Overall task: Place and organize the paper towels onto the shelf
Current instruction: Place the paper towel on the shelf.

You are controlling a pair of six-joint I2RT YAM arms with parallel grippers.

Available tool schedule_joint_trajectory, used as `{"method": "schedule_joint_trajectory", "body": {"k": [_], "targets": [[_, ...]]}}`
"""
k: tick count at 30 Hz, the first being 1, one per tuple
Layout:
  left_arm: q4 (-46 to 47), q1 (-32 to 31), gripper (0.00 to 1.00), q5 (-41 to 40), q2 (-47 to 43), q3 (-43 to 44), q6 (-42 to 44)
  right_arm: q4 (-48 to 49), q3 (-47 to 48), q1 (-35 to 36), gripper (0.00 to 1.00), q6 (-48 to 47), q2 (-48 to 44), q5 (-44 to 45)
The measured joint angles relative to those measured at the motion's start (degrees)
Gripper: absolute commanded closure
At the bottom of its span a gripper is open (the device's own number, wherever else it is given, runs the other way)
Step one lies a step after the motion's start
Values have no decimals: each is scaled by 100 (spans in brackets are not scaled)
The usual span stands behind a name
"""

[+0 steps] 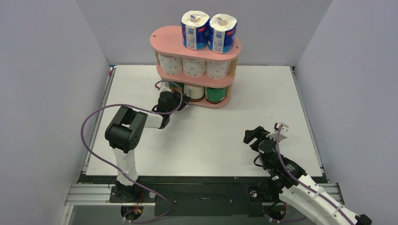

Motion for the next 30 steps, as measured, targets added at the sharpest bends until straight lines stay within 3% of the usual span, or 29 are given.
{"method": "schedule_joint_trajectory", "body": {"k": [22, 26, 30], "targets": [[-4, -2, 84, 50, 334, 278, -13, -4, 0, 0, 33, -2, 57, 59], [20, 0, 76, 46, 223, 81, -11, -4, 0, 0, 33, -2, 57, 61], [-11, -13, 61, 7, -234, -439, -9, 2, 0, 0, 30, -2, 85, 57]]}}
